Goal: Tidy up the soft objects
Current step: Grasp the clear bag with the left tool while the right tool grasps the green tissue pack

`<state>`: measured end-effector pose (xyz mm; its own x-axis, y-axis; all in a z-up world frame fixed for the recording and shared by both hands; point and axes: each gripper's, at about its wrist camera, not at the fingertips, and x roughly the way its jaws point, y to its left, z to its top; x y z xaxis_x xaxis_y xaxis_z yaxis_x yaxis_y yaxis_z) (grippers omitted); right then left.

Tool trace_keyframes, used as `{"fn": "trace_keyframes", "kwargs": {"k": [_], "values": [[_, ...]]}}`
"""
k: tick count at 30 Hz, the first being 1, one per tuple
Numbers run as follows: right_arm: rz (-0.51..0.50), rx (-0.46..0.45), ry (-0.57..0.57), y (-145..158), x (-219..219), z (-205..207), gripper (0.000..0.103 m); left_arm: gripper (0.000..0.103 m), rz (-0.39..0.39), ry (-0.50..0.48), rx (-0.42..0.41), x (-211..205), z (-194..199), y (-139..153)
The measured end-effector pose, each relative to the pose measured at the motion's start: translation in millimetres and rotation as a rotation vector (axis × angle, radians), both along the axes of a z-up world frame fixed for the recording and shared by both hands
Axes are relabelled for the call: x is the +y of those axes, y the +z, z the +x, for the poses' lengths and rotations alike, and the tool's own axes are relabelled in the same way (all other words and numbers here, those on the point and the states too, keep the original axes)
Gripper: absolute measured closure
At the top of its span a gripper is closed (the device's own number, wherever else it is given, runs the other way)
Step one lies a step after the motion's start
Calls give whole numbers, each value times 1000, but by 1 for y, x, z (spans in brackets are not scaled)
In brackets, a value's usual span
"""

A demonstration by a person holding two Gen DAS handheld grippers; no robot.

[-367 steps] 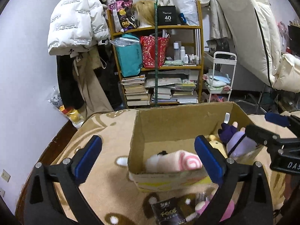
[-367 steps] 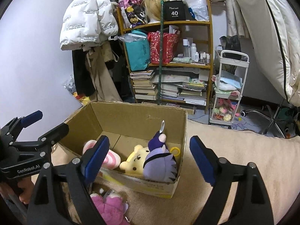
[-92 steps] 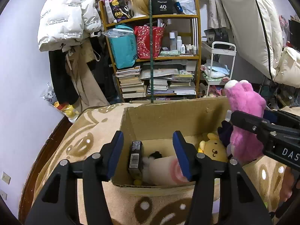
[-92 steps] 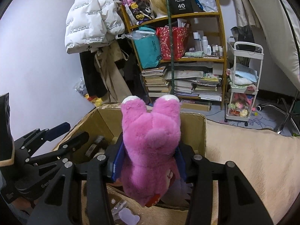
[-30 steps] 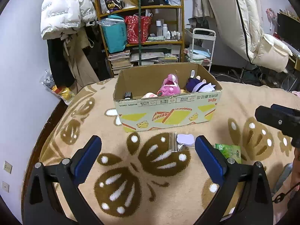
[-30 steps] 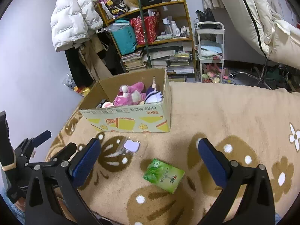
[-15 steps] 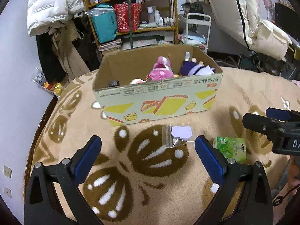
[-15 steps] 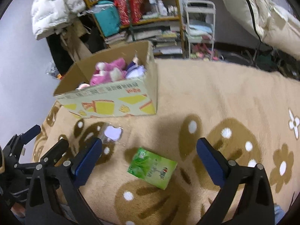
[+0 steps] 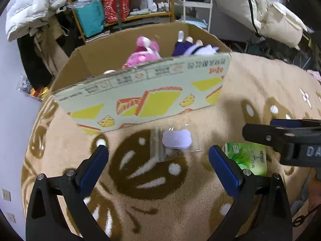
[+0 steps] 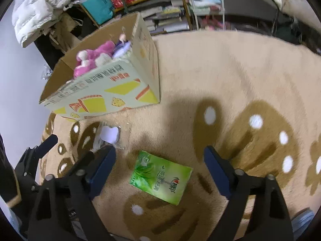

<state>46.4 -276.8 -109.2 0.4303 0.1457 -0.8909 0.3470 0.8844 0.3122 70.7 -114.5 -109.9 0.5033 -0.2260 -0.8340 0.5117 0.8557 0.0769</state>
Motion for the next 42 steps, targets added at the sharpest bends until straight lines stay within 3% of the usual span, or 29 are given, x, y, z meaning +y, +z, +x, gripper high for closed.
{"fn": "trace_keyframes", "kwargs": {"k": [14, 23, 25, 27, 28, 35, 39, 42], "values": [[143, 134, -45, -46, -5, 11, 18, 4, 15, -50, 101, -21, 11, -35], [143, 141, -68, -51, -7, 13, 31, 4, -4, -36, 162, -28, 23, -52], [133, 131, -74, -50, -12, 14, 43, 4, -11, -26, 175, -29, 28, -55], [123, 123, -77, -48, -17, 15, 50, 4, -22, -20, 191, -32, 34, -59], [117, 128, -77, -49, -18, 17, 59, 4, -26, -16, 196, -33, 35, -60], [106, 143, -73, -53, -19, 20, 59, 7, -38, 3, 180, -37, 41, -65], [134, 137, -78, -51, -23, 18, 52, 24, -46, 17, 172, -34, 53, -63], [148, 134, -72, -50, -25, 15, 45, 27, -58, 22, 183, -30, 59, -63]]}}
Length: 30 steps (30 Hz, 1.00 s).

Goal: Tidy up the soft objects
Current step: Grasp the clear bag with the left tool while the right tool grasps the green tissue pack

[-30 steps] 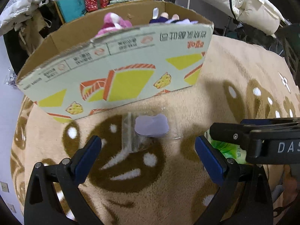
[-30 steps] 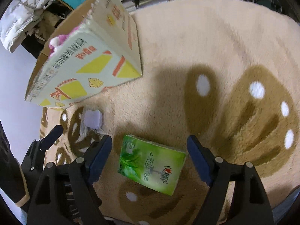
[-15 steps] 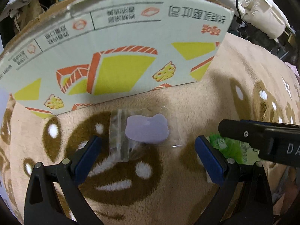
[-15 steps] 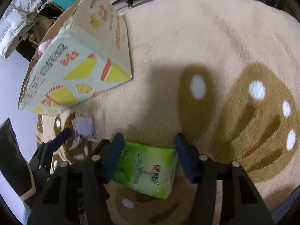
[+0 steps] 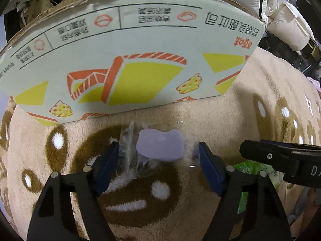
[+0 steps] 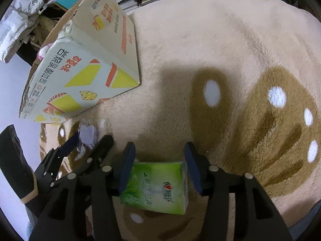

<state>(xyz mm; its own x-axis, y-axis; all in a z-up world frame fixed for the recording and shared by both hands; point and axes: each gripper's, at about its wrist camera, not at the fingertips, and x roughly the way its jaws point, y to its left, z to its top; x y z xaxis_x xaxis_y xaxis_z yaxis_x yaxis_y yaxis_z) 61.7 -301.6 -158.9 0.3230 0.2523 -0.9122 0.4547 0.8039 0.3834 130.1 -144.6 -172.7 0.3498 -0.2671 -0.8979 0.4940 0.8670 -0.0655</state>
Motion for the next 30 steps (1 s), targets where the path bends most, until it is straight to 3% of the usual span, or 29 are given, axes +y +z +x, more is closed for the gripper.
{"fn": "trace_keyframes", "kwargs": {"k": [4, 13, 17, 23, 30], "values": [[6, -4, 14, 1, 5, 0, 36, 27, 23, -7, 0, 1, 1, 2], [-20, 7, 50, -1, 21, 1, 26, 27, 59, 55, 1, 21, -2, 12], [-30, 11, 49, 0, 25, -1, 24, 27, 78, 80, -12, 30, -7, 18], [-39, 7, 58, 2, 30, -3, 12, 27, 89, 84, -56, 35, -15, 36], [-73, 40, 98, -5, 48, 1, 12, 27, 125, 135, -97, 43, -12, 35]]}}
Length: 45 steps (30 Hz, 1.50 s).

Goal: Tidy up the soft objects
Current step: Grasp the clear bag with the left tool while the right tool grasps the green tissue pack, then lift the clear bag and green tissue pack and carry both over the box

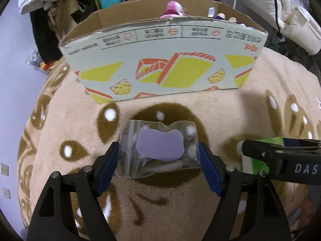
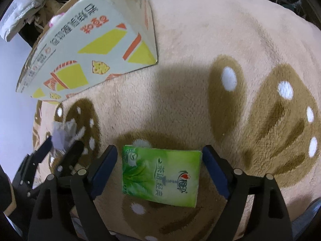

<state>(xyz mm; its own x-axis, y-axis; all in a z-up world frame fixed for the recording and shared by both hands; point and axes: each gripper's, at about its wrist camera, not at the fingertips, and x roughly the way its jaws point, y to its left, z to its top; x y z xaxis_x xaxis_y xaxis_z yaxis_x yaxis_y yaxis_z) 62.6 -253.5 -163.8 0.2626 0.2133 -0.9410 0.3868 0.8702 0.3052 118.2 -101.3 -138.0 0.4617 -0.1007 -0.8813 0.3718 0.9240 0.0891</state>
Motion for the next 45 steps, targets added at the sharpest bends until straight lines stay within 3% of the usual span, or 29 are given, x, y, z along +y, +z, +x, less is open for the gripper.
{"fn": "trace_keyframes", "kwargs": {"k": [3, 7, 14, 22, 31, 45], "values": [[-26, 12, 15, -1, 8, 4, 13, 27, 16, 12, 3, 2, 3, -2], [-62, 27, 21, -3, 17, 5, 22, 27, 4, 19, -4, 10, -5, -6], [-52, -22, 14, 6, 8, -3, 25, 27, 3, 47, -38, 19, -21, -3], [-75, -241, 21, 47, 12, -11, 25, 27, -33, 62, -160, 21, -36, 32], [-137, -520, 21, 102, 9, -19, 25, 27, -93, 102, -385, 32, -52, 81], [-254, -771, 103, 173, 12, 13, 25, 27, -126, 97, -636, 38, -46, 147]]}}
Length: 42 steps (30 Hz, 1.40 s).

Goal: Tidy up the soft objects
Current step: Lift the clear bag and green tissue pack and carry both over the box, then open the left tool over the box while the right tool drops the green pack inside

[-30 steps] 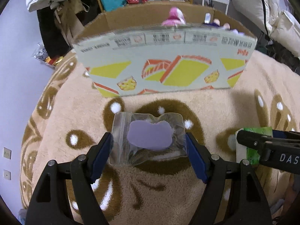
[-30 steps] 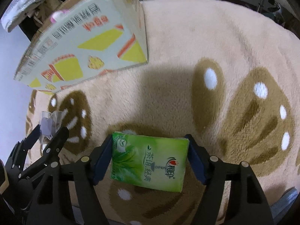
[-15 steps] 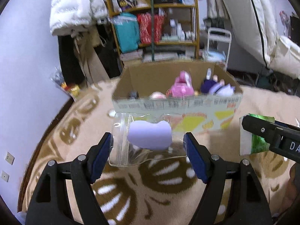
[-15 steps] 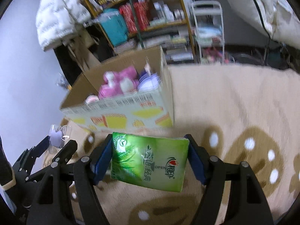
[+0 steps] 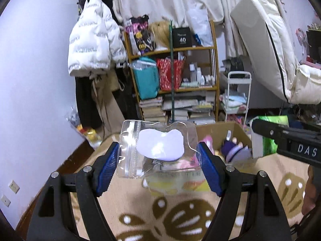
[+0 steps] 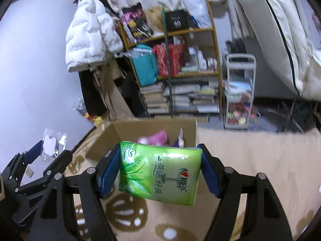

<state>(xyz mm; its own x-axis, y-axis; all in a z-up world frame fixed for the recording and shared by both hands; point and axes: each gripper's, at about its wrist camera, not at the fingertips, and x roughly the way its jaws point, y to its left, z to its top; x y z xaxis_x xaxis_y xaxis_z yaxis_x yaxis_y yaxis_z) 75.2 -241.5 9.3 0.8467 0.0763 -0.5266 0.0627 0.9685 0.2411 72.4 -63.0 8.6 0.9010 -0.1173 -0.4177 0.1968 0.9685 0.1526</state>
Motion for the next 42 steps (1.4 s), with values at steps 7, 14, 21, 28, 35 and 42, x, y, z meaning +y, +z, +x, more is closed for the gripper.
{"fn": "trace_keyframes", "kwargs": {"k": [7, 14, 21, 28, 35, 42], "values": [[-53, -102, 19, 30, -4, 20, 25, 27, 52, -30, -79, -11, 19, 18], [-25, -116, 18, 18, -12, 36, 25, 27, 49, -42, -71, -19, 42, 3], [6, -67, 25, -17, -18, 52, 25, 26, 56, -35, 9, -23, 69, -29], [51, 7, 50, -53, -21, 68, 25, 26, 63, -32, 106, -23, 89, -55], [62, 31, 66, -64, -24, 73, 24, 25, 73, -36, 140, -23, 91, -64], [30, 29, 67, -62, -20, 72, 23, 20, 69, -43, 149, -21, 88, -64]]}}
